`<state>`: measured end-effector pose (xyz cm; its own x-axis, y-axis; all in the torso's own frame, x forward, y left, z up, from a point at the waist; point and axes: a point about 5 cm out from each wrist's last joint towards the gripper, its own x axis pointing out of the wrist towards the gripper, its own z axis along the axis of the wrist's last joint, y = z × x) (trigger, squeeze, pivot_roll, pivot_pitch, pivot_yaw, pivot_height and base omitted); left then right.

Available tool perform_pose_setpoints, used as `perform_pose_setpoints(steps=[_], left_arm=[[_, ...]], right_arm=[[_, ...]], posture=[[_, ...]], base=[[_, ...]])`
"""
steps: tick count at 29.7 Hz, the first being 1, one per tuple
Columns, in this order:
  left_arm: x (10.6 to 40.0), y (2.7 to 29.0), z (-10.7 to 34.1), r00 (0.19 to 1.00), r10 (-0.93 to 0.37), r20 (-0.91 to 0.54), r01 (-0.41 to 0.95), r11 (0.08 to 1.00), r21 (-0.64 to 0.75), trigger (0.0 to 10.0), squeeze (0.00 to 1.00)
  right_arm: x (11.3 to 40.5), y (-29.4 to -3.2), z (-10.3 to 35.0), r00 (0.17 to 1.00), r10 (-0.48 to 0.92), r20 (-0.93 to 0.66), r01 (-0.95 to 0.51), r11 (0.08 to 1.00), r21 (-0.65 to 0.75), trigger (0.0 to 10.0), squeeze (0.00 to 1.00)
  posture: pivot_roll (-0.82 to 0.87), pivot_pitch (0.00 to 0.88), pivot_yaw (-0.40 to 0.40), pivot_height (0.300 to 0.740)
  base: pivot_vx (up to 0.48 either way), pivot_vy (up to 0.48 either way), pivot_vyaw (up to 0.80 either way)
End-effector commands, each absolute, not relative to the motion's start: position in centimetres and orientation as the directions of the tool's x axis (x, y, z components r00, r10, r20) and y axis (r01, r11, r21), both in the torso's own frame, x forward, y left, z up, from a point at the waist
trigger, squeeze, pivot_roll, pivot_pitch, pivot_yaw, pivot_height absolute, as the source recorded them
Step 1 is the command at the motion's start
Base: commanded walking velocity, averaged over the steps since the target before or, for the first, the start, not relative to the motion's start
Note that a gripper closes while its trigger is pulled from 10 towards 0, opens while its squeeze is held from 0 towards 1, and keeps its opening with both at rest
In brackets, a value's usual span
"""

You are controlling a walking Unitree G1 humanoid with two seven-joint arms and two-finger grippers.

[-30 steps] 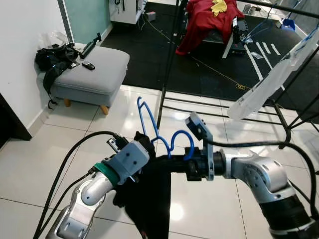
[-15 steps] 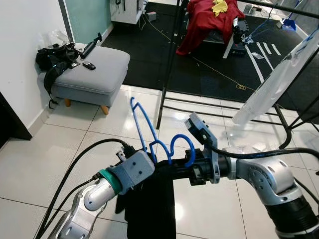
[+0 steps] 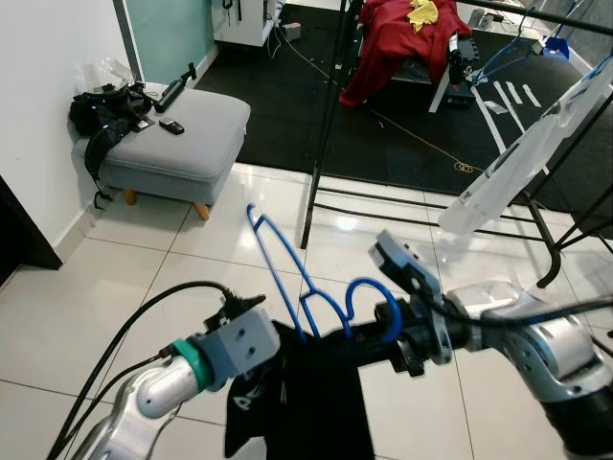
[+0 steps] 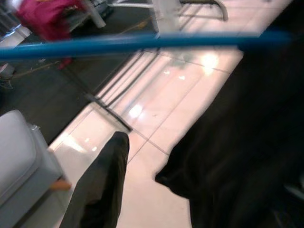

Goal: Hang hanger

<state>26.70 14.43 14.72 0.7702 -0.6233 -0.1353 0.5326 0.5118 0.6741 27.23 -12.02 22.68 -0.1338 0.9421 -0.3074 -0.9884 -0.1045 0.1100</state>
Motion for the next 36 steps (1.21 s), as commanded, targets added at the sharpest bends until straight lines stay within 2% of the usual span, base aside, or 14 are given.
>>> perform_pose_setpoints(steps=[1,5,6,8,9,11,18,20,21,22,23,25,28,36], left_arm=[[25.8,14.6,13.8,0.730,-0.656,-0.188,0.590,0.468,0.658,10.0,0.00],[25.0,15.2,13.4,0.711,-0.668,-0.220,0.631,0.468,0.619,10.0,0.00],[24.9,15.2,13.5,0.727,-0.658,-0.197,0.637,0.538,0.552,10.0,0.00],[24.8,15.2,14.6,0.788,-0.609,-0.090,0.599,0.725,0.341,10.0,0.00],[24.7,15.1,14.9,0.805,-0.590,-0.058,0.582,0.768,0.267,10.0,0.00],[24.4,15.2,15.3,0.812,-0.583,-0.032,0.577,0.792,0.200,10.0,0.00],[23.4,16.3,14.6,0.840,-0.539,-0.067,0.540,0.814,0.213,10.0,0.00],[23.7,18.4,13.0,0.931,-0.348,-0.107,0.364,0.899,0.242,10.0,0.00],[23.7,18.4,13.0,0.931,-0.348,-0.107,0.364,0.899,0.242,10.0,0.00],[24.1,19.4,12.1,0.966,-0.230,-0.119,0.252,0.937,0.242,10.0,0.00],[24.1,19.4,12.1,0.966,-0.230,-0.119,0.252,0.937,0.242,10.0,0.00],[24.2,20.2,11.0,0.986,-0.097,-0.133,0.126,0.965,0.231,10.0,0.00],[24.1,20.2,10.8,0.990,-0.006,-0.140,0.035,0.977,0.208,10.0,0.00],[24.0,20.4,11.3,0.990,0.021,-0.142,0.006,0.982,0.191,10.0,0.00]], right_arm=[[27.2,-12.3,22.9,-0.144,0.929,-0.340,-0.989,-0.129,0.067,10.0,0.00],[28.0,-12.5,23.1,-0.114,0.925,-0.363,-0.993,-0.116,0.016,10.0,0.00],[28.5,-12.3,23.2,-0.077,0.934,-0.349,-0.996,-0.084,-0.004,10.0,0.00],[29.9,-12.0,22.4,0.059,0.956,-0.286,-0.998,0.053,-0.030,10.0,0.00],[30.3,-11.9,22.0,0.105,0.958,-0.268,-0.994,0.103,-0.024,10.0,0.00],[30.3,-11.9,21.4,0.133,0.958,-0.255,-0.991,0.132,-0.019,10.0,0.00],[29.9,-12.1,19.8,0.170,0.959,-0.227,-0.985,0.173,-0.003,10.0,0.00],[30.2,-12.2,18.3,0.297,0.942,-0.157,-0.953,0.304,0.017,10.0,0.00],[30.2,-12.2,18.3,0.297,0.942,-0.157,-0.953,0.304,0.017,10.0,0.00],[30.6,-12.2,17.7,0.393,0.914,-0.105,-0.917,0.398,0.037,10.0,0.00],[30.6,-12.2,17.7,0.393,0.914,-0.105,-0.917,0.398,0.037,10.0,0.00],[31.4,-12.1,16.8,0.528,0.849,-0.019,-0.844,0.527,0.097,10.0,0.00],[31.8,-12.1,15.8,0.641,0.765,0.067,-0.763,0.625,0.164,10.0,0.00],[31.7,-12.2,15.1,0.673,0.734,0.088,-0.735,0.651,0.188,10.0,0.00]], posture=[[-0.10,0.185,-0.001,0.740],[-0.09,0.180,-0.006,0.740],[-0.09,0.177,-0.010,0.740],[-0.07,0.172,-0.012,0.740],[-0.07,0.172,-0.011,0.740],[-0.07,0.171,-0.006,0.740],[-0.05,0.172,-0.003,0.740],[-0.04,0.170,-0.009,0.740],[-0.04,0.170,-0.009,0.740],[-0.04,0.169,-0.012,0.740],[-0.04,0.169,-0.012,0.740],[-0.03,0.166,-0.013,0.740],[-0.02,0.151,-0.008,0.740],[-0.01,0.119,-0.002,0.740]], base=[[0.000,0.000,0.00],[0.000,0.000,0.00],[0.000,0.000,0.00],[0.000,0.000,0.00],[0.000,0.000,0.00],[0.000,0.000,0.00],[0.000,0.000,0.00],[0.000,0.000,0.00],[0.000,0.000,0.00],[0.000,0.000,0.00],[0.000,0.000,0.00],[0.000,0.000,0.00],[0.000,0.000,0.00],[0.000,0.000,0.00]])
